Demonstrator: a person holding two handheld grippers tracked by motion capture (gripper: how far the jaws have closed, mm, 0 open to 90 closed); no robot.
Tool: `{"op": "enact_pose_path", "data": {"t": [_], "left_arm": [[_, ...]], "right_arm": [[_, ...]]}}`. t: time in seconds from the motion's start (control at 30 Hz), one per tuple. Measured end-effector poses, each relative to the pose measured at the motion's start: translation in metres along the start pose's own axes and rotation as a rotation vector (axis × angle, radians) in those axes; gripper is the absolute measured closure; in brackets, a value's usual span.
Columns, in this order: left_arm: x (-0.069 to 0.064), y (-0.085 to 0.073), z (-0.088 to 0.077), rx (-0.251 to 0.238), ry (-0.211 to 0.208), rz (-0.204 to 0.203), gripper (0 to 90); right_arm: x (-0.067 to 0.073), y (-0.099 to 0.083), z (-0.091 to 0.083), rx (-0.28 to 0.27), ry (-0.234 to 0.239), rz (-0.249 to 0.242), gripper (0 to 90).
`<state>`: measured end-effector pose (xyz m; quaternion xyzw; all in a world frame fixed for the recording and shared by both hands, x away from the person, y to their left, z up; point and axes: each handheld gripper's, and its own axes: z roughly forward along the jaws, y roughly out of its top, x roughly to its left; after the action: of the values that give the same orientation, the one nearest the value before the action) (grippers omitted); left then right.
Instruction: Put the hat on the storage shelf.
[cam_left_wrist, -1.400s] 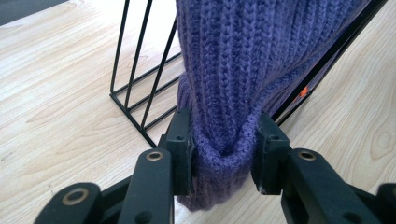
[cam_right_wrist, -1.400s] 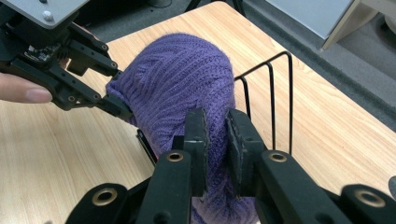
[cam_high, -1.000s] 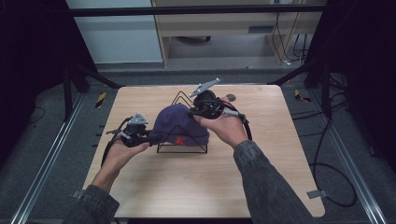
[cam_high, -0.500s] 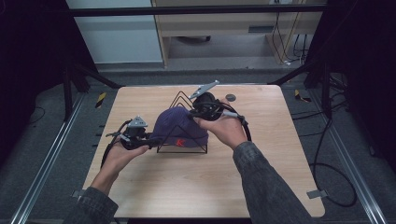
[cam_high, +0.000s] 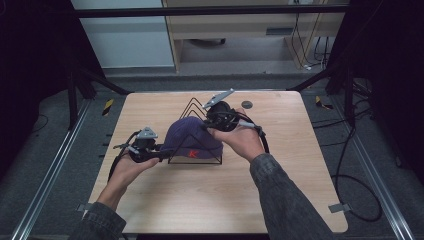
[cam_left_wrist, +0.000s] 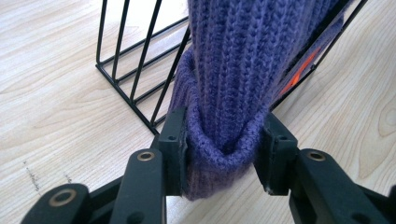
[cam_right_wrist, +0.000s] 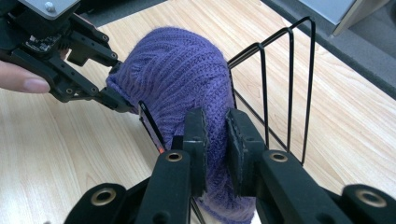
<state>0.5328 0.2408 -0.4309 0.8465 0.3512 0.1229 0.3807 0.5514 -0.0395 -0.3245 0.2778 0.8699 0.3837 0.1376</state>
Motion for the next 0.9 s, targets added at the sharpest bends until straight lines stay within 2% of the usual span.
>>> {"op": "enact_pose_path", "data": {"t": [0.3,0.53,0.67,0.77,0.9], "left_arm": [[0.002,-0.007,-0.002,0.004,0.000,-0.006,56.2],[-0.003,-0.016,-0.005,-0.007,0.011,-0.010,51.7],[-0.006,-0.022,-0.010,-0.027,0.034,-0.007,47.0],[-0.009,-0.030,-0.014,-0.047,0.068,-0.015,42.8],[-0.010,-0.038,-0.015,-0.046,0.100,-0.020,36.6]], "right_arm": [[0.002,-0.002,0.001,0.008,0.010,-0.001,76.8],[0.005,-0.004,-0.002,-0.002,0.023,0.000,72.8],[0.005,-0.005,-0.005,-0.012,0.020,0.005,72.5],[0.005,-0.005,-0.009,-0.023,0.013,0.007,71.2],[0.004,-0.004,-0.013,-0.031,-0.003,0.008,69.9]]}}
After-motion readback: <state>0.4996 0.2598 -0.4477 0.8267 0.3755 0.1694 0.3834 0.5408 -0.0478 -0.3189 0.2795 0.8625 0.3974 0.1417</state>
